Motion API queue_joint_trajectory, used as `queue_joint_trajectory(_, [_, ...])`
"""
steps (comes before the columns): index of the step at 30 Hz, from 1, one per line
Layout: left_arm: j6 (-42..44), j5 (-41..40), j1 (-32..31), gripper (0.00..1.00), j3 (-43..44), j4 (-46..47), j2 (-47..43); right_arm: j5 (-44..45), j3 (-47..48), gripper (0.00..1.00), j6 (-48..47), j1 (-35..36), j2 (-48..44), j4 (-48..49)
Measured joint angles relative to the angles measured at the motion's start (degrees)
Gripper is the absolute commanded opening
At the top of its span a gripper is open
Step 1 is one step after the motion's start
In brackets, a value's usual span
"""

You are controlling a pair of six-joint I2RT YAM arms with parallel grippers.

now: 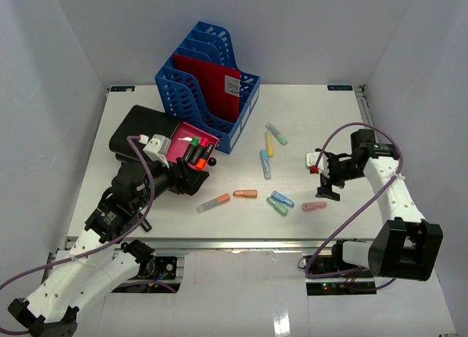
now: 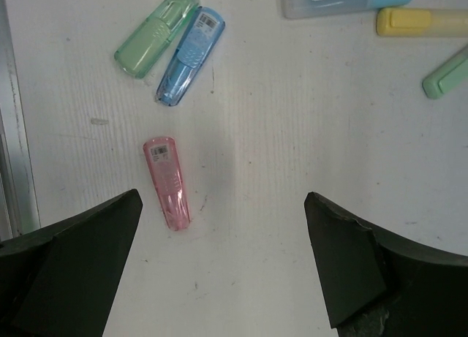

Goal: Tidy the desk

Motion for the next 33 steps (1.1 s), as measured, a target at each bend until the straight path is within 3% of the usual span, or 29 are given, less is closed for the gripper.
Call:
queue_joint_trajectory(8, [-2.5,2.3,0.0,0.89,-8.0,6.2,0.0,2.5,3.2,1.00,17.7,-0.1,2.7,4.6])
queue_joint_trajectory(11, [-2.8,3.1,0.0,0.89,-9.7,8.3,1.9,2.6,5.2,0.95,24.9,-1.0,4.7,6.4])
queue_joint_trajectory(23, [-3.8,11.5,-0.5,0.83,-7.4,15.6,18.4,-1.2,7.0,0.93,48.9,-3.4,4.8,14.7])
queue_joint_trajectory(27, [-4.2,8.5,-6.6,0.83,-1.2,15.0,27.3,-2.9,6.7,0.94,51.9,-3.4,3.0,16.0])
queue_joint_trajectory(33, [-3.5,-3.0,-17.9,0.78,8.4,12.4,38.4,-5.1,6.3,0.93,54.1,-3.4,2.3,16.3])
